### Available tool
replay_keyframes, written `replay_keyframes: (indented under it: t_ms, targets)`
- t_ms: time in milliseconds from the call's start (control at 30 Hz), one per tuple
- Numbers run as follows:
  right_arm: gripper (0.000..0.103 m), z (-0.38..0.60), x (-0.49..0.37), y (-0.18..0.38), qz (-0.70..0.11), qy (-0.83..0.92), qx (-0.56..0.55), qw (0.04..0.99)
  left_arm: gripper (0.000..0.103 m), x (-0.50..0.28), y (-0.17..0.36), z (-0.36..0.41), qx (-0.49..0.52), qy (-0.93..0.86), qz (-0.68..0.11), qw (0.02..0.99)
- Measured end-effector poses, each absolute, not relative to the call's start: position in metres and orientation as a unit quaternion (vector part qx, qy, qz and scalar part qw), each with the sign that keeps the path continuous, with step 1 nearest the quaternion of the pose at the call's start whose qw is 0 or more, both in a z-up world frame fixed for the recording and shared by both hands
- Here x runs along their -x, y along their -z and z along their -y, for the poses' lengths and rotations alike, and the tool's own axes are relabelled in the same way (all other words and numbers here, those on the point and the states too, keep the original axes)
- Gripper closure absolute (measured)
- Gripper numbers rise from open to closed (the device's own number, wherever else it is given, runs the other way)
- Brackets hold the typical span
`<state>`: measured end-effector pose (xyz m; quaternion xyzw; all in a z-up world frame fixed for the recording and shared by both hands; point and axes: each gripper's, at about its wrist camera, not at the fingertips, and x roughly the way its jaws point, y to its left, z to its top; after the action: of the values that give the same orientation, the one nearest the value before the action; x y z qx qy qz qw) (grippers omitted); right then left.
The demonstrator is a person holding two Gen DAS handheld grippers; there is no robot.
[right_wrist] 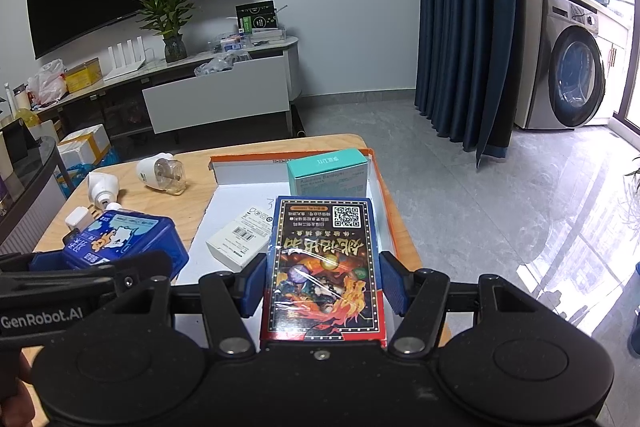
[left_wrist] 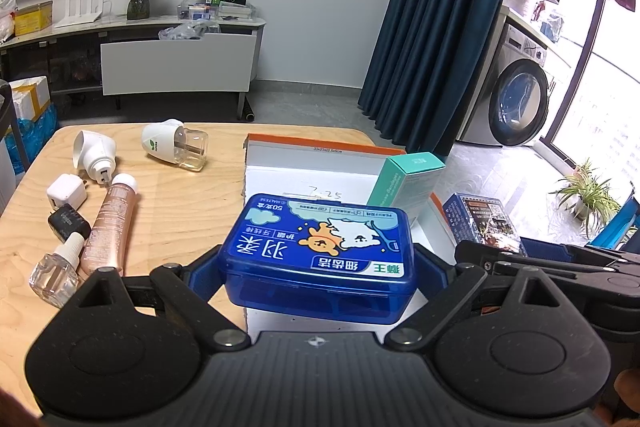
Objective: Organize rigid objects
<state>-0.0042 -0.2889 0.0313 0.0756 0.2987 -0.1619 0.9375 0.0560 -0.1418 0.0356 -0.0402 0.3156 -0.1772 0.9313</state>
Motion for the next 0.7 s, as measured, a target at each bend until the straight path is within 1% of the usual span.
replay_keyframes:
  t_ms: [700]
  targets:
    - [0.032, 0.293, -0.004, -0.030, -0.304, 0.162, -0.076, 0.936, 0.007, -0.067, -0.029, 0.143, 0.034, 0.177, -0.323, 0.929]
